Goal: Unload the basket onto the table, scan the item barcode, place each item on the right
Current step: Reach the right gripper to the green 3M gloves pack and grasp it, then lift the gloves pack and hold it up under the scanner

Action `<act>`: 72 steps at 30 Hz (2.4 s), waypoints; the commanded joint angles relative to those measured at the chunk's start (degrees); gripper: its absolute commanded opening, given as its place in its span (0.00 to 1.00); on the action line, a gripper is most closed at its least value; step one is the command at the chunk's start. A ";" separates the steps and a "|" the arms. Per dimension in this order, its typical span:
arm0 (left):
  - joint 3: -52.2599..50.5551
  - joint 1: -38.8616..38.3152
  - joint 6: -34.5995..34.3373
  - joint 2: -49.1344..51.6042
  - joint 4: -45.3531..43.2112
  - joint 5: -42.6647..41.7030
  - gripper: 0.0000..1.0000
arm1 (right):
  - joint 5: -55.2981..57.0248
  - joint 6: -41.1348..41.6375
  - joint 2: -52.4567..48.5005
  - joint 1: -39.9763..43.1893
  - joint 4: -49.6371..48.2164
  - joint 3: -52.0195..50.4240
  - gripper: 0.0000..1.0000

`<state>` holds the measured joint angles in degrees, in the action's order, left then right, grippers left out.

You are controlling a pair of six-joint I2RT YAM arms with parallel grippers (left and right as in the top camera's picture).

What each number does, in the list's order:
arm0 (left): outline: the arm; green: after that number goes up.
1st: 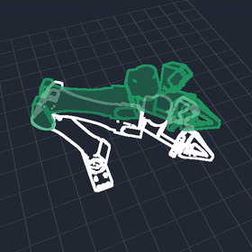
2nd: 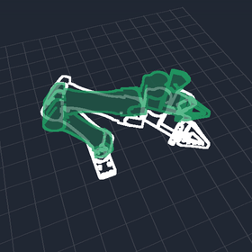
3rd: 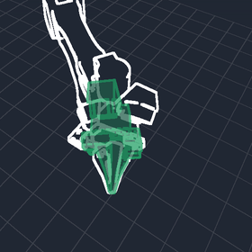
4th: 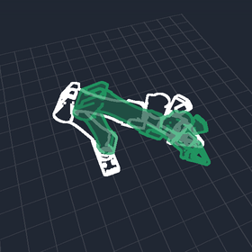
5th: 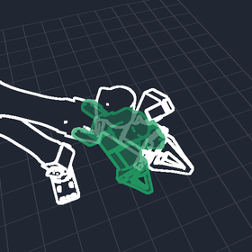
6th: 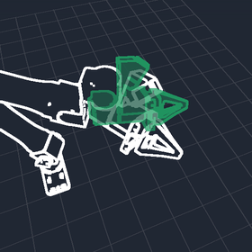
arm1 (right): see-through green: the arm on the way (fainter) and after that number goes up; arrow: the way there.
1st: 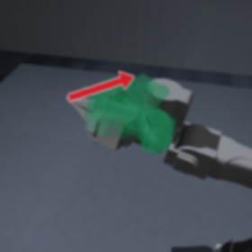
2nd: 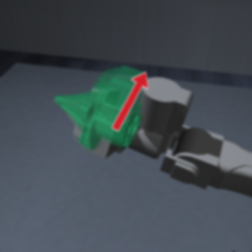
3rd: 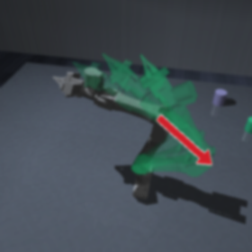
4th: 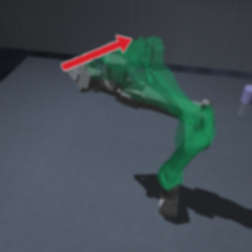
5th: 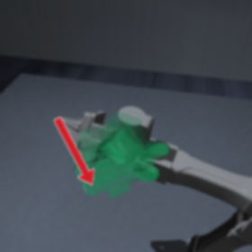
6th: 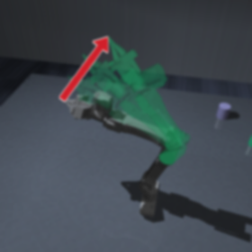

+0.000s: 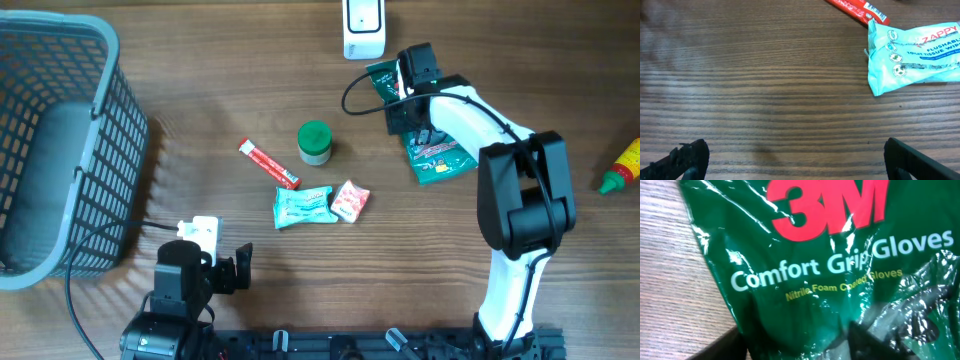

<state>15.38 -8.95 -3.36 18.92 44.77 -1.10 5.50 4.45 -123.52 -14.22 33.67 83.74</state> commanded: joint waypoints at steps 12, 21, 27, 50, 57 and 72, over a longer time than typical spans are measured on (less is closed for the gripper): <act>-0.07 -0.31 -0.13 -0.04 -0.13 0.57 1.00 | -34.34 -8.00 -4.52 1.55 21.33 0.46 0.05; -0.07 -0.31 -0.13 -0.04 -0.13 0.57 1.00 | -66.07 -23.10 5.73 2.23 33.75 0.83 0.05; -0.07 -0.31 -0.13 -0.04 -0.13 0.57 1.00 | -75.38 -23.85 6.01 2.29 43.47 0.83 0.04; -0.07 -0.31 -0.13 -0.04 -0.15 0.57 1.00 | -94.57 -29.29 6.01 2.27 58.69 0.68 0.04; -0.07 -0.31 -0.13 -0.04 -0.13 0.57 1.00 | -94.49 2.25 6.01 2.29 58.66 0.68 0.04; -0.07 -0.31 -0.13 -0.04 -0.13 0.57 1.00 | -92.13 12.52 6.01 4.98 58.66 0.68 0.04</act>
<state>15.38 -8.95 -3.36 18.92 44.77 -1.10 -86.94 13.72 -118.48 -9.65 92.33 84.71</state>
